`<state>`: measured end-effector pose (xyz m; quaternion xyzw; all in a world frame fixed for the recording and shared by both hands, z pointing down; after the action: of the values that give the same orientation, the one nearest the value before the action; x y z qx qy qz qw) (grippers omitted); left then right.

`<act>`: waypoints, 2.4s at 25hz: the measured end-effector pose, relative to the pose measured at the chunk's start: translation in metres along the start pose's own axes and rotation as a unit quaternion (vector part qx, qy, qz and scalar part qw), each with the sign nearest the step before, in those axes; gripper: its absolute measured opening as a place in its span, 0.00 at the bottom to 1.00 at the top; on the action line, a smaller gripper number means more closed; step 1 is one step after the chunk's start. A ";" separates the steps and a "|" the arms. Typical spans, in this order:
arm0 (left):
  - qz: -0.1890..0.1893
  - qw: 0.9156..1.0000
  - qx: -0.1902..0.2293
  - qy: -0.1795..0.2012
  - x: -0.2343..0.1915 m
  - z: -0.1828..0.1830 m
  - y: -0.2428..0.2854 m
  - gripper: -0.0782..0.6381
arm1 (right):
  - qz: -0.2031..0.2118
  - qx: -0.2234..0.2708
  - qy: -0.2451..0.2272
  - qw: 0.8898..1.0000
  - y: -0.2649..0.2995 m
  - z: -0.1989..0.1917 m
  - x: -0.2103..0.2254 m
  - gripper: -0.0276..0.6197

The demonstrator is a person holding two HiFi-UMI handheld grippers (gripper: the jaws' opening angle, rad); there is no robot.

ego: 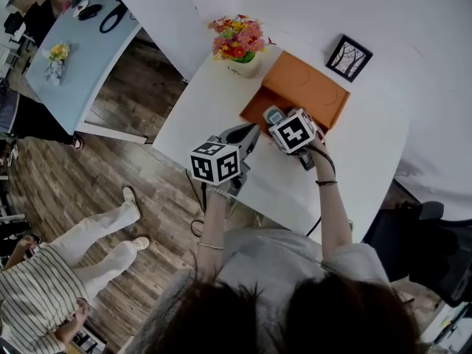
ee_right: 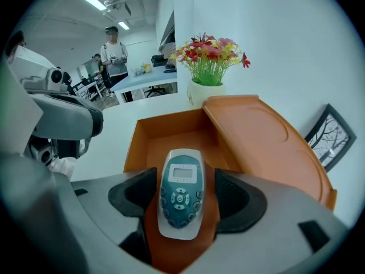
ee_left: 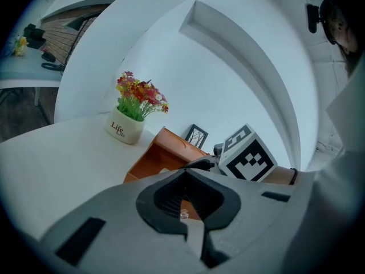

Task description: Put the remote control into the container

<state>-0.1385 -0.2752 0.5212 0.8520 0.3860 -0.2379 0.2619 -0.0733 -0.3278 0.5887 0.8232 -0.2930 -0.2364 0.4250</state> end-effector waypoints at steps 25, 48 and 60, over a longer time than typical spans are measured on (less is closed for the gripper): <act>-0.022 0.997 0.021 0.076 0.053 0.018 -0.001 0.11 | 0.006 0.178 0.118 0.977 -0.100 0.020 0.002 0.22; -0.033 0.984 0.059 0.162 0.123 0.011 -0.015 0.11 | 0.008 0.331 0.132 0.934 -0.191 0.008 -0.008 0.04; -0.035 0.976 0.069 0.201 0.155 0.008 -0.025 0.11 | -0.012 0.372 0.106 0.922 -0.223 -0.004 -0.010 0.04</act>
<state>-0.0684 -0.1835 0.4140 0.8846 0.4426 -0.0966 0.1109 -0.0152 -0.2144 0.4059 0.9455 -0.3037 -0.0269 0.1139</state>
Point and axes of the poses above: the fingertips, and each gripper's own axes: y forward along the fingers, x to its right, z out of its top, the point moved 2 cm from there along -y, backward along the fingers, and after that the axes turned 9 degrees about -z, right-handed, at the moved point
